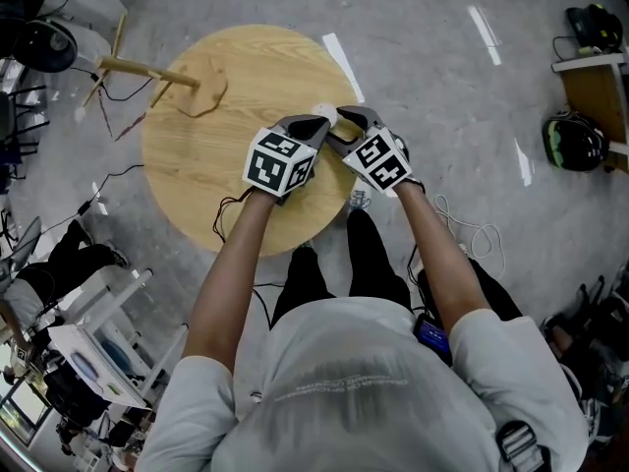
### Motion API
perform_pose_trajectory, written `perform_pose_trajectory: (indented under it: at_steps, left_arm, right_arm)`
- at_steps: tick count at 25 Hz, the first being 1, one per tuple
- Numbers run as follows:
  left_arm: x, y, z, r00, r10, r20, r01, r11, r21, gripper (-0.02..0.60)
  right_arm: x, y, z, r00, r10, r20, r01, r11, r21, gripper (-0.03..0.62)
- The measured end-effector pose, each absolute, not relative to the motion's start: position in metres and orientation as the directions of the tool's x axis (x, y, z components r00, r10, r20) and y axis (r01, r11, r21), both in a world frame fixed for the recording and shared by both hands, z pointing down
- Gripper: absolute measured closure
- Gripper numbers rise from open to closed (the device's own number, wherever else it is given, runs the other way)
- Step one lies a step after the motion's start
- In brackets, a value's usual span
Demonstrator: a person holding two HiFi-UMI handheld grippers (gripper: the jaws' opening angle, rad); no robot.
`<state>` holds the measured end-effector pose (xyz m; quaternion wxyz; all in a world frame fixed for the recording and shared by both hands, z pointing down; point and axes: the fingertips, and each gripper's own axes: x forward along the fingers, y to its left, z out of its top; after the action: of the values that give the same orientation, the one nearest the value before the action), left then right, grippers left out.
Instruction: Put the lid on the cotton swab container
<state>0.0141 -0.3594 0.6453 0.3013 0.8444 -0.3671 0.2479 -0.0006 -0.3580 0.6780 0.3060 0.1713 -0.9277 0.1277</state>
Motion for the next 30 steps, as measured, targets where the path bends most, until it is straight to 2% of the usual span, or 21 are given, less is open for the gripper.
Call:
perform_pose_trajectory:
  at_steps: [9,13,17,19,25,30]
  left_arm:
    - [0.012,-0.358,0.647,0.603,-0.478,0.638,-0.767,-0.568,0.299,0.563]
    - [0.003,-0.354,0.639,0.598,-0.497,0.629,-0.77,-0.573,0.28,0.563]
    - [0.0,-0.368,0.602,0.634,-0.553,0.54,-0.753,-0.602,0.266,0.561]
    - [-0.009,-0.366,0.579,0.638,-0.58,0.507,-0.752,-0.612,0.246,0.561]
    - [-0.057,-0.35,0.492,0.589,-0.698,0.408,-0.787,-0.609,0.095,0.562]
    - [-0.104,-0.318,0.43,0.573,-0.754,0.321,-0.793,-0.609,-0.015,0.563]
  right_arm:
    - [0.021,-0.347,0.678,-0.711,-0.252,0.656,-0.44,0.888,-0.135,0.35]
    - [0.04,-0.348,0.646,-0.689,-0.323,0.649,-0.502,0.859,-0.105,0.35]
    - [0.076,-0.367,0.606,-0.642,-0.443,0.626,-0.607,0.793,-0.062,0.357]
    - [0.089,-0.368,0.582,-0.619,-0.502,0.604,-0.663,0.747,-0.058,0.39]
    - [0.109,-0.352,0.486,-0.559,-0.652,0.511,-0.745,0.666,0.036,0.548]
    - [0.097,-0.323,0.414,-0.513,-0.732,0.448,-0.757,0.632,0.167,0.566]
